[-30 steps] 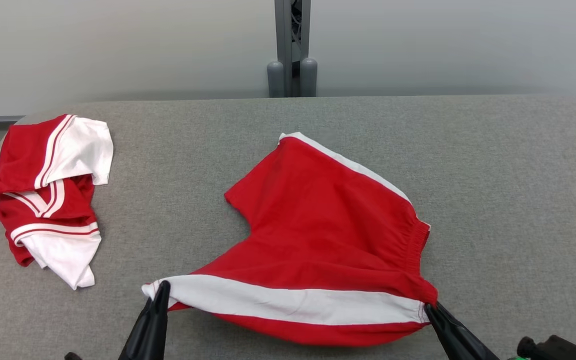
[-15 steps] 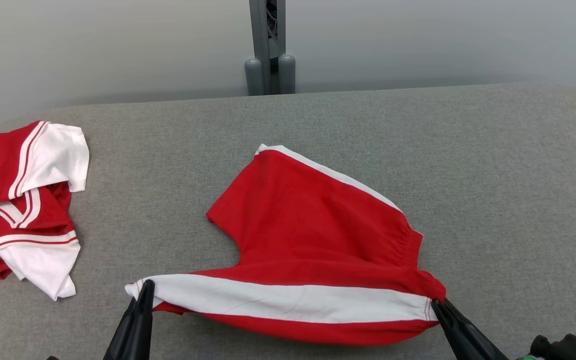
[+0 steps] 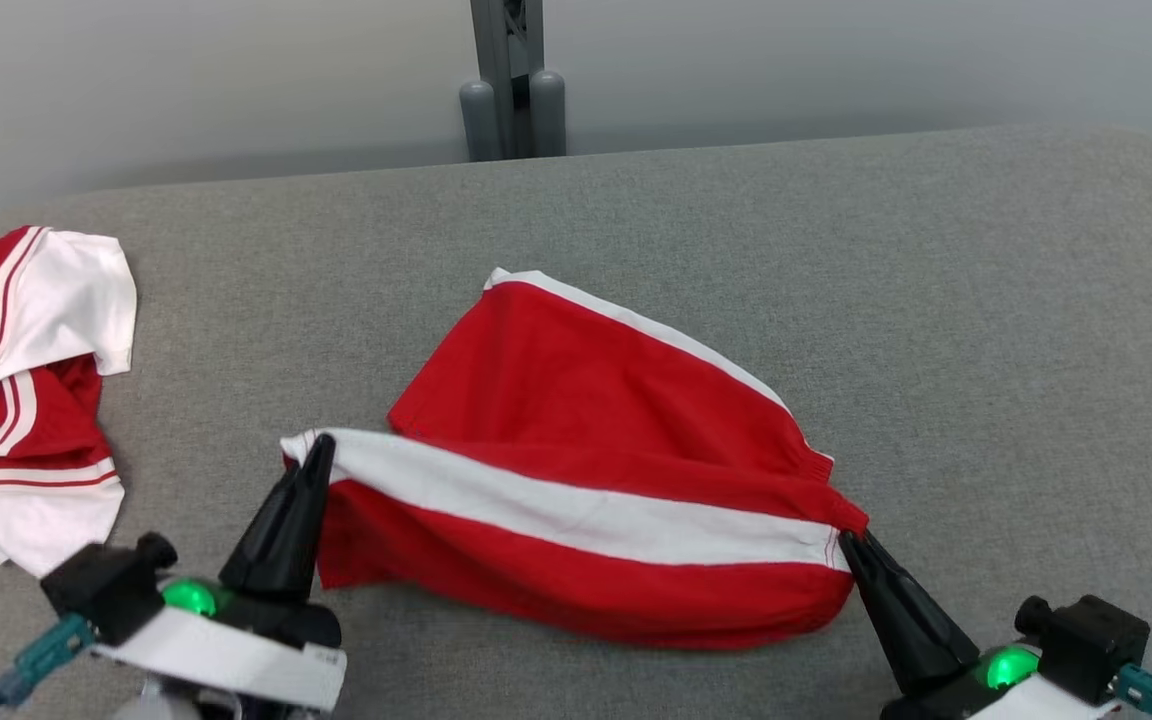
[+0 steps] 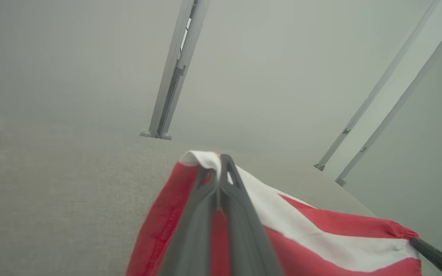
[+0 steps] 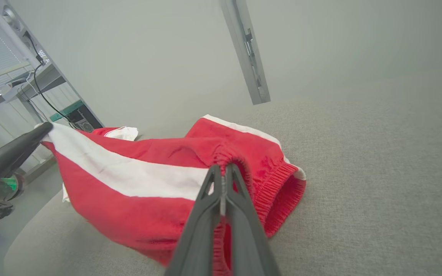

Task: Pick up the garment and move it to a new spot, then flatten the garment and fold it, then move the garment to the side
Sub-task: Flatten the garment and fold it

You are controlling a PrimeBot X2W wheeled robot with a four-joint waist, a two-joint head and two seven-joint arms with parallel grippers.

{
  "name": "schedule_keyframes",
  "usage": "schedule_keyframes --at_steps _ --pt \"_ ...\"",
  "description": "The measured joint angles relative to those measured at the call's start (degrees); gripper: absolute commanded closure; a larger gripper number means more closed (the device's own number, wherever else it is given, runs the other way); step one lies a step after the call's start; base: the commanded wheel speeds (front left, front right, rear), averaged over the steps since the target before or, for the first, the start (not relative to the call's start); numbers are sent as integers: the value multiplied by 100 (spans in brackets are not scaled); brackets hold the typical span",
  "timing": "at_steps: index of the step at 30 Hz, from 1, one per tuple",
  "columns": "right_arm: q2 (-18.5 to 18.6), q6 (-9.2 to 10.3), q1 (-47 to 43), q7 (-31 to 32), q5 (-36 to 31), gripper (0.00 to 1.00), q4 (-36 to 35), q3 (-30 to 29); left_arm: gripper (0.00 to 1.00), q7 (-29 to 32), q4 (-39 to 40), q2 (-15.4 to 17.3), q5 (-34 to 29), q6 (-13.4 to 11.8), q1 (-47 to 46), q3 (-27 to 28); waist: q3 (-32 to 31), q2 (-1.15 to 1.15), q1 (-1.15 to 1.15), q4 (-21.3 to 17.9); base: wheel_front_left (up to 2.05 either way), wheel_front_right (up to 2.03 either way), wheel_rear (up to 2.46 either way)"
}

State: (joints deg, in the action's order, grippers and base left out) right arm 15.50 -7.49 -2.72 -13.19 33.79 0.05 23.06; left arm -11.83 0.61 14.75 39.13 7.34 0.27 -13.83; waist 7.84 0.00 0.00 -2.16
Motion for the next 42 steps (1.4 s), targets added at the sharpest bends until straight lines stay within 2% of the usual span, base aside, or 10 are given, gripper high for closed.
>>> schedule_keyframes --at_steps 11,18,27,42 --pt "-822 0 744 -154 -250 100 683 -308 100 71 -2137 159 77 10 -2493 -749 554 0 0 -355 0 0 0" --pt "-1132 0 1069 -172 -305 100 956 -503 100 -30 -3375 200 101 10 -3637 -1267 939 0 0 -694 0 0 0" --pt "-1266 0 1575 -181 -370 100 1336 -499 100 24 -4532 211 237 10 -4635 -2061 1235 0 0 -897 0 0 0" --pt "-1276 0 1925 -181 -178 100 1741 -422 100 -80 -5511 99 541 11 -5444 -2927 1440 0 0 -998 0 0 0"
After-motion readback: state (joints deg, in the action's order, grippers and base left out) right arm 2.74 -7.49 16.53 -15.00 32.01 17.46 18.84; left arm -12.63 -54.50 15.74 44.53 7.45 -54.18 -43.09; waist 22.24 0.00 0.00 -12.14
